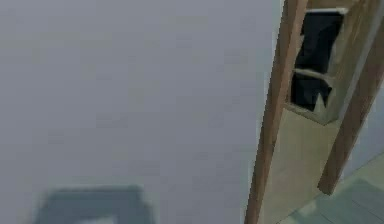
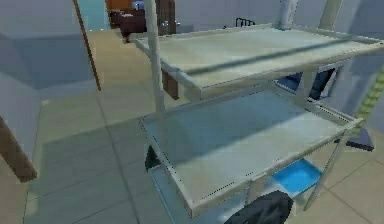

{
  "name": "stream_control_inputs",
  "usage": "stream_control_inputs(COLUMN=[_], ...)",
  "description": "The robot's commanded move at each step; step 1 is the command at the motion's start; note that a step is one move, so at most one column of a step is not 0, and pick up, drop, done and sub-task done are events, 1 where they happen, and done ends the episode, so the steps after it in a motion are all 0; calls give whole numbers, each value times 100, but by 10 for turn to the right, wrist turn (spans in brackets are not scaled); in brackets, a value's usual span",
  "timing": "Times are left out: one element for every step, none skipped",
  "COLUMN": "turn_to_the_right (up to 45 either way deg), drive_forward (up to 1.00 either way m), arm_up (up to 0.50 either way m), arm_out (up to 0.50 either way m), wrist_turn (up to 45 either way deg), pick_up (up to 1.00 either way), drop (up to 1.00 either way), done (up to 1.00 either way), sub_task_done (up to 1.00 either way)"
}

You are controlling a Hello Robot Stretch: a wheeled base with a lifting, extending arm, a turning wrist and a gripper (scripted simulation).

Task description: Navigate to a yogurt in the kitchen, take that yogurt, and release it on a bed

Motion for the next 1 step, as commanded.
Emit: stream_control_inputs(turn_to_the_right=[270], drive_forward=[0], arm_up=[0], arm_out=[0], wrist_turn=[0], pick_up=[0], drop=[0], done=[0], sub_task_done=[0])
